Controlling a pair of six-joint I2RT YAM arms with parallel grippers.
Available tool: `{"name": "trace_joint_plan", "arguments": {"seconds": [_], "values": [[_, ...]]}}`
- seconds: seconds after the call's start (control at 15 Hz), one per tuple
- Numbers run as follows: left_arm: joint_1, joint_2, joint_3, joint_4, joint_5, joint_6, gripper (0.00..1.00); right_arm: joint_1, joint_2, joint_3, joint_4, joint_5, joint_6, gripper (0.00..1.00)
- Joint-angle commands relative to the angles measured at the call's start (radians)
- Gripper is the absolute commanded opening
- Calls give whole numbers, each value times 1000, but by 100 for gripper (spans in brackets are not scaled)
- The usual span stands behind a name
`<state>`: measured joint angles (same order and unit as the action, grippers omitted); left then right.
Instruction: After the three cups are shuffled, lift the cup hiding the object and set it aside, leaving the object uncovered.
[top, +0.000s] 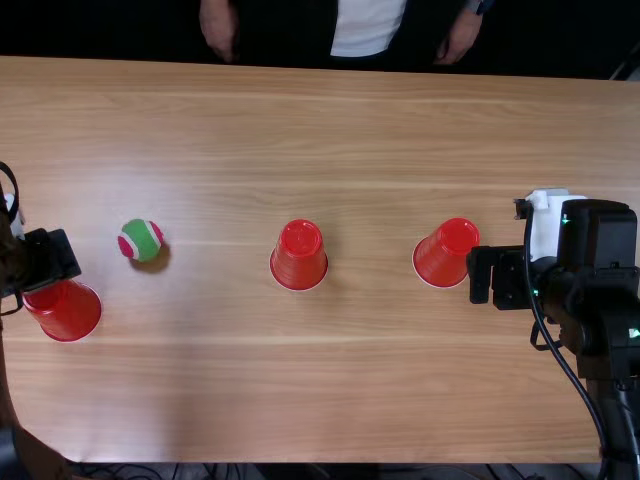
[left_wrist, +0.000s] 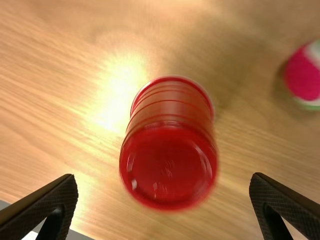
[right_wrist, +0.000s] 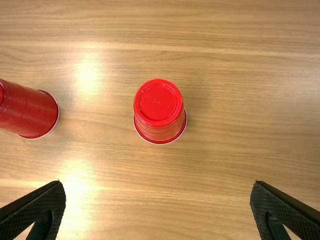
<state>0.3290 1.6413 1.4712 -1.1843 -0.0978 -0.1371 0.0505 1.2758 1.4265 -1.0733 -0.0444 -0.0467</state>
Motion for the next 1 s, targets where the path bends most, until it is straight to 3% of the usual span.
{"name": "trace_joint_plan", "arguments": {"seconds": [0.0,0.4,0.93], "values": [[-56,-103,61,-1,11,-5,100,3,-23,-1,3,-5,3,100],[-309,-327,55,-1,11,-6,100,5,-96,-67,3,-5,3,100],[-400,-571,-121,1,15,-14,100,5,-323,-245,12,-3,3,100]]}}
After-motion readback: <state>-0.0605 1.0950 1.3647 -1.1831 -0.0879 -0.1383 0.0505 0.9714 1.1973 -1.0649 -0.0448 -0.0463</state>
